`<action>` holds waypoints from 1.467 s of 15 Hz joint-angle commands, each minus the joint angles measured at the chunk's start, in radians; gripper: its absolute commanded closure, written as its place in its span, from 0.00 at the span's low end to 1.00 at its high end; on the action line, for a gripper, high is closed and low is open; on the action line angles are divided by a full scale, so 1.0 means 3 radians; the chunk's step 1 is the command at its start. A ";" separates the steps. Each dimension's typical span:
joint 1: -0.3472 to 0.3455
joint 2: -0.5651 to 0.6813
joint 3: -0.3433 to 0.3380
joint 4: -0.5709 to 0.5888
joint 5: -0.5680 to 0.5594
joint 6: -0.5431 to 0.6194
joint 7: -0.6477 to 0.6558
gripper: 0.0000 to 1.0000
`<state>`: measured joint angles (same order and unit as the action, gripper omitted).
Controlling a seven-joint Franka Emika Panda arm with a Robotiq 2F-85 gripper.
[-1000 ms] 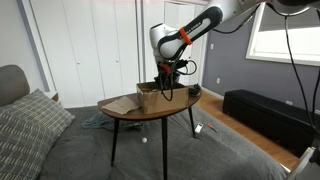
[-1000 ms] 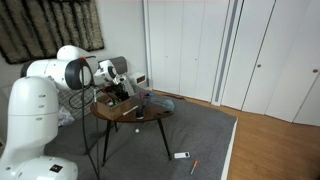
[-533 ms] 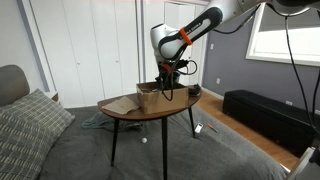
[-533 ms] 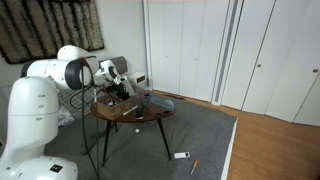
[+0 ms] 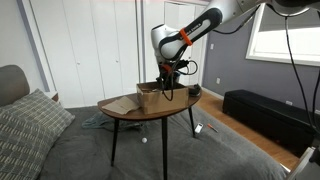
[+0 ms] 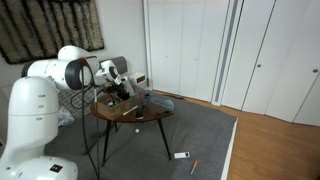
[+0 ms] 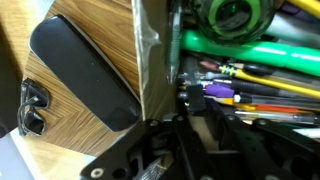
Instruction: Take the marker out of the box
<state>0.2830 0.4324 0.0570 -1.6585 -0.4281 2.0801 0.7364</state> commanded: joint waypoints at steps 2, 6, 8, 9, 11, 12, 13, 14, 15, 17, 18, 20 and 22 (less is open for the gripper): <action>0.0056 0.0057 -0.0053 0.0071 -0.0018 0.0004 -0.0042 0.93; 0.0075 -0.0026 -0.0056 0.0040 -0.0043 -0.0018 -0.0024 0.96; 0.0090 -0.0099 -0.0056 0.0011 -0.0066 -0.0012 0.0001 0.96; 0.0099 -0.0129 -0.0057 0.0005 -0.0080 -0.0012 0.0015 0.96; 0.0117 -0.0218 -0.0061 -0.0023 -0.0117 -0.0007 0.0061 0.96; 0.0117 -0.0264 -0.0060 -0.0044 -0.0140 0.0016 0.0077 0.96; 0.0119 -0.0312 -0.0062 -0.0063 -0.0170 0.0028 0.0111 0.96; 0.0113 -0.0369 -0.0060 -0.0091 -0.0190 0.0057 0.0146 0.96; 0.0105 -0.0432 -0.0059 -0.0132 -0.0222 0.0097 0.0189 0.96; 0.0072 -0.0563 -0.0044 -0.0211 -0.0223 0.0189 0.0262 0.96; 0.0056 -0.0620 -0.0035 -0.0245 -0.0209 0.0246 0.0292 0.96; 0.0030 -0.0750 -0.0031 -0.0344 -0.0202 0.0350 0.0376 0.96; 0.0002 -0.0873 -0.0035 -0.0442 -0.0232 0.0359 0.0461 0.96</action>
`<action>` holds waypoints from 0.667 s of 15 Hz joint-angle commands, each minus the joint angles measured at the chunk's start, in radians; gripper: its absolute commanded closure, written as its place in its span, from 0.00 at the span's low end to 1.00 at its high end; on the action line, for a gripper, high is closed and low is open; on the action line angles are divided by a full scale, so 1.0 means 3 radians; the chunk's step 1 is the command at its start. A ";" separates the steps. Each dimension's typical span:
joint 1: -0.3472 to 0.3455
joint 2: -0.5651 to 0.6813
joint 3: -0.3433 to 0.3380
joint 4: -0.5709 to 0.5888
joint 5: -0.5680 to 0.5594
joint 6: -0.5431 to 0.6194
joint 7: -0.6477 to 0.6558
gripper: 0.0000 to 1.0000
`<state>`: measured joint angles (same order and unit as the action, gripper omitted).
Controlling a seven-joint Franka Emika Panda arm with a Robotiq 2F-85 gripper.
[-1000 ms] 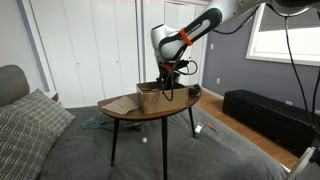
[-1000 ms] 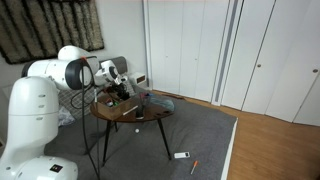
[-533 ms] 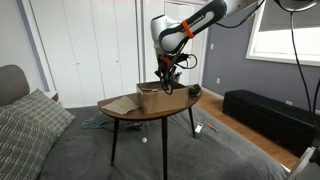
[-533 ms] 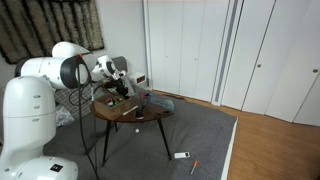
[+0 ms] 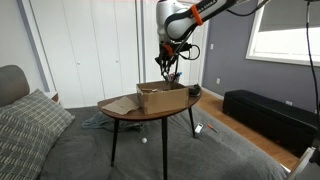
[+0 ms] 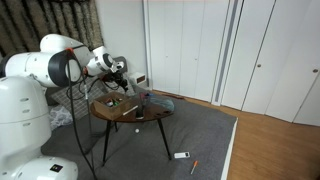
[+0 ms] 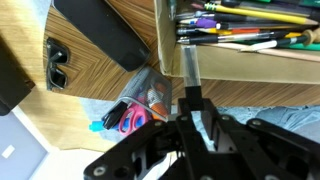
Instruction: Take the marker out of the box
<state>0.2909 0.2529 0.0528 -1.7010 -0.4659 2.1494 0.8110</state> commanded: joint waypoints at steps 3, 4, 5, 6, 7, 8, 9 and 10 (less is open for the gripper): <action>-0.0096 -0.0456 -0.0013 -0.0465 -0.0101 0.0012 0.0268 0.96; -0.0125 -0.0510 -0.0008 -0.0517 -0.0091 -0.0028 0.0295 0.96; -0.0167 -0.0577 0.0003 -0.0580 -0.0033 -0.0074 0.0277 0.96; -0.0203 -0.0625 0.0010 -0.0633 -0.0018 -0.0123 0.0274 0.96; -0.0242 -0.0662 0.0019 -0.0690 0.0021 -0.0151 0.0243 0.96; -0.0284 -0.0692 0.0020 -0.0750 0.0047 -0.0181 0.0220 0.96; -0.0328 -0.0715 0.0021 -0.0811 0.0106 -0.0176 0.0188 0.96; -0.0365 -0.0740 0.0021 -0.0877 0.0152 -0.0167 0.0152 0.96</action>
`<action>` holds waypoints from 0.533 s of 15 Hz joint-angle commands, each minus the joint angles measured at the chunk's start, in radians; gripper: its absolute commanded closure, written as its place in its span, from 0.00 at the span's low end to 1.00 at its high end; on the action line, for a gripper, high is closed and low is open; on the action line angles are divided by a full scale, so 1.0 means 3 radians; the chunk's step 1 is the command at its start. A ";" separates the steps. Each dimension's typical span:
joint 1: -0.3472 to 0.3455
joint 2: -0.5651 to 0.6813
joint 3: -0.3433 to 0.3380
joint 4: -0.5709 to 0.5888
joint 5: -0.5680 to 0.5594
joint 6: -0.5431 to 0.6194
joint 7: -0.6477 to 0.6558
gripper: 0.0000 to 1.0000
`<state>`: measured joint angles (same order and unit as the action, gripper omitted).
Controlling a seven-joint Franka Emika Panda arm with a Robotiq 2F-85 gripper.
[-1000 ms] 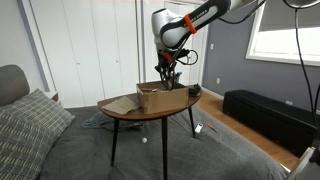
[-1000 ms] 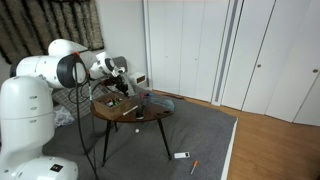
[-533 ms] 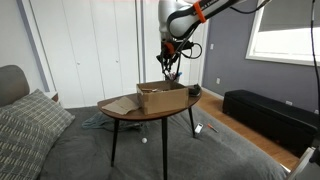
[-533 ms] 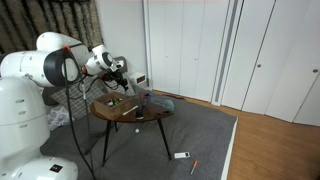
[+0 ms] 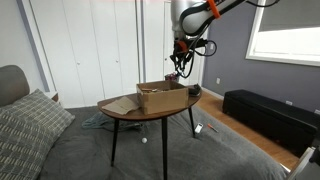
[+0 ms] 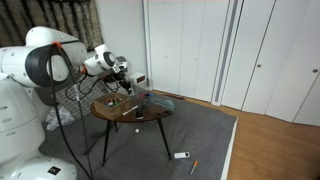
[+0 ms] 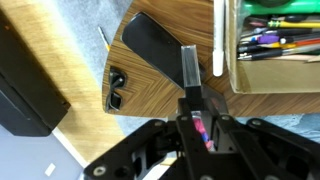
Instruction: Take the marker out of the box
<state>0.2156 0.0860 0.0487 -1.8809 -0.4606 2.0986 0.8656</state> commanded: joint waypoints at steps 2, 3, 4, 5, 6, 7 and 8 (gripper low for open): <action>-0.0193 -0.0181 0.0028 -0.0392 0.0273 0.0069 -0.0130 0.96; -0.0228 -0.0172 0.0026 -0.0443 0.0351 0.0107 -0.0215 0.96; -0.0260 -0.0135 0.0022 -0.0483 0.0426 0.0171 -0.0321 0.96; -0.0286 -0.0105 0.0023 -0.0509 0.0511 0.0218 -0.0443 0.96; -0.0312 -0.0065 0.0019 -0.0536 0.0582 0.0308 -0.0568 0.96; -0.0330 -0.0031 0.0017 -0.0553 0.0637 0.0354 -0.0671 0.96; -0.0352 0.0022 0.0013 -0.0562 0.0703 0.0448 -0.0793 0.96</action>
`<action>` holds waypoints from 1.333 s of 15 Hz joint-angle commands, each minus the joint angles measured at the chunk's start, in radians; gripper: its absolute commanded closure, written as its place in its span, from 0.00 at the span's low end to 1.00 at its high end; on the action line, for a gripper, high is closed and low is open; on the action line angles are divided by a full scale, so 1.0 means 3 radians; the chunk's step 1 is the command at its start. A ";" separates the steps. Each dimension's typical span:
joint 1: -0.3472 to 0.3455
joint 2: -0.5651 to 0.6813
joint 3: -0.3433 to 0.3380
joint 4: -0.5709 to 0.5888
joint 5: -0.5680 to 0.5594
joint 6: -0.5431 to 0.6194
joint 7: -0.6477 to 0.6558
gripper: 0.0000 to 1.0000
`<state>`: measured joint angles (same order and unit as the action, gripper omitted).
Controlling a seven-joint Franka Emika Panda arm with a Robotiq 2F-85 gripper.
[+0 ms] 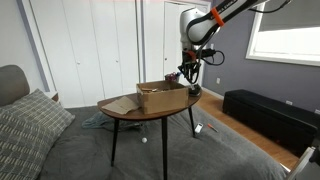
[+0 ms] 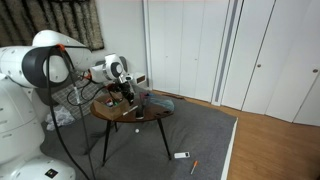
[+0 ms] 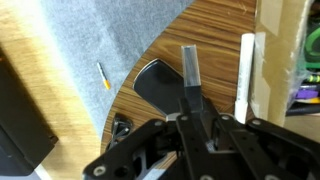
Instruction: Take the marker out of the box
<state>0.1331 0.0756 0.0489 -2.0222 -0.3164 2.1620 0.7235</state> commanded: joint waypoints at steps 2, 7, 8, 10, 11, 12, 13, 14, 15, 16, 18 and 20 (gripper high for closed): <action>-0.0104 0.0143 0.0007 -0.0086 0.0347 0.0334 -0.0520 0.96; -0.0125 0.0390 -0.0001 0.0013 0.0636 0.0411 -0.0940 0.96; -0.0126 0.0423 -0.0001 0.0031 0.0673 0.0416 -0.1002 0.95; -0.0122 0.0472 -0.0010 0.0068 0.0705 0.0410 -0.1065 0.56; -0.0119 0.0485 -0.0015 0.0083 0.0709 0.0404 -0.1082 0.50; -0.0115 0.0486 -0.0024 0.0091 0.0689 0.0408 -0.1077 0.44; -0.0115 0.0481 -0.0033 0.0098 0.0670 0.0407 -0.1066 0.38; -0.0114 0.0458 -0.0042 0.0093 0.0659 0.0420 -0.1052 0.30; -0.0115 0.0428 -0.0047 0.0083 0.0670 0.0416 -0.1045 0.24; -0.0118 0.0384 -0.0048 0.0058 0.0690 0.0412 -0.1053 0.16; -0.0140 0.0253 -0.0035 -0.0017 0.0787 0.0386 -0.1113 0.04; -0.0152 0.0076 -0.0021 -0.0110 0.0883 0.0346 -0.1186 0.00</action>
<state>0.0937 0.1837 0.0361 -2.0063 -0.1140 2.2776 0.4159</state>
